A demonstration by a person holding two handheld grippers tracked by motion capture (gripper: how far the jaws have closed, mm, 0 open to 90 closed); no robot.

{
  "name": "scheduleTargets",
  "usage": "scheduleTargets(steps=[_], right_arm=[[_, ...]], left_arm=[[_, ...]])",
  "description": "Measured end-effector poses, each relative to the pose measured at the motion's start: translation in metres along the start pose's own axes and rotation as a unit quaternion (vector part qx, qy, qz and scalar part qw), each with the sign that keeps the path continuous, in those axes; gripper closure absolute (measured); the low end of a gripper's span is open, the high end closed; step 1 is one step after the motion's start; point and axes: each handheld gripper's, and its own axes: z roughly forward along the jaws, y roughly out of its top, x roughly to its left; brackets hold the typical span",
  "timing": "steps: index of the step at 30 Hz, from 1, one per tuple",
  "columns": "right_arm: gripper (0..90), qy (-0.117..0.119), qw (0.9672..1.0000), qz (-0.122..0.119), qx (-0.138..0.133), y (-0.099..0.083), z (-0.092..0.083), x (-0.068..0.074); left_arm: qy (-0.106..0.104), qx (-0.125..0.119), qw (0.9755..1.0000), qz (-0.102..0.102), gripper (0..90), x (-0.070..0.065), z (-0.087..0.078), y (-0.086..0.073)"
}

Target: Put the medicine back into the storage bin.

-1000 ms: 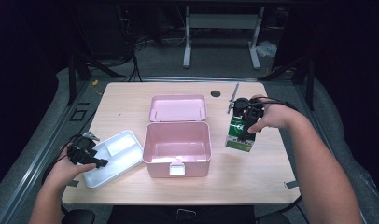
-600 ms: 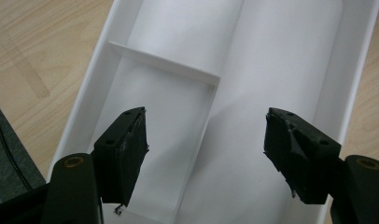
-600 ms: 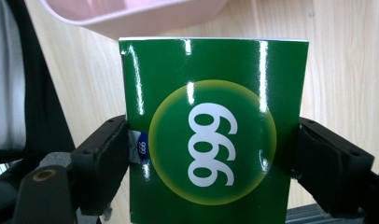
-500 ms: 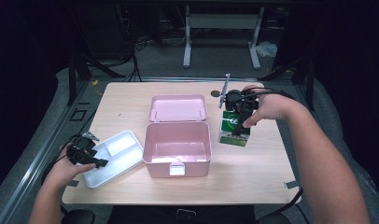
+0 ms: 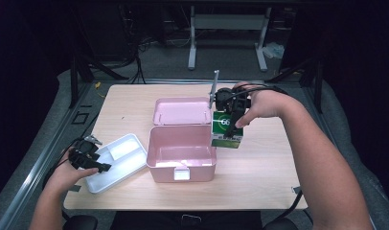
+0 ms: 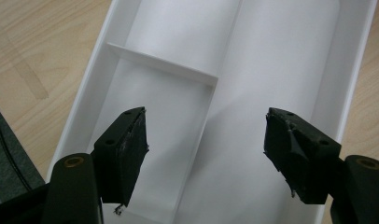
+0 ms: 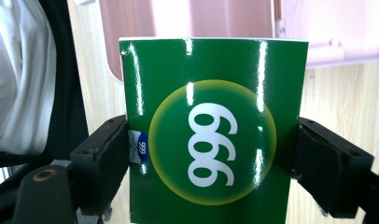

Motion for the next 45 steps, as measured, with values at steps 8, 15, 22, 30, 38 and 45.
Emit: scheduleTargets(steps=[8, 15, 22, 30, 38, 45], right_arm=[[17.2, 0.009, 0.9998, -0.015, 0.003, 0.021, 0.003, 0.003], [17.3, 0.009, 0.9995, -0.029, 0.003, 0.035, 0.006, 0.007], [17.2, 0.010, 0.9990, -0.042, 0.008, 0.045, 0.011, 0.009], [17.3, 0.017, 0.9988, -0.045, 0.008, 0.052, 0.018, 0.010], [17.3, 0.020, 0.9984, -0.053, 0.005, 0.065, 0.029, 0.011], [17.4, 0.016, 0.9980, -0.060, 0.012, 0.075, 0.039, 0.012]], left_arm=[[-0.001, 0.001, 1.0000, -0.001, 30.3, 0.000, 0.000, 0.000], [-0.002, 0.002, 1.0000, 0.001, 30.3, 0.000, 0.001, 0.000], [-0.004, 0.004, 1.0000, 0.000, 30.3, 0.000, 0.001, 0.000], [-0.004, 0.005, 1.0000, 0.000, 30.3, 0.000, 0.002, 0.000], [-0.005, 0.006, 1.0000, 0.001, 30.3, 0.000, 0.002, 0.000], [-0.005, 0.006, 1.0000, 0.001, 30.3, 0.000, 0.002, 0.000]])
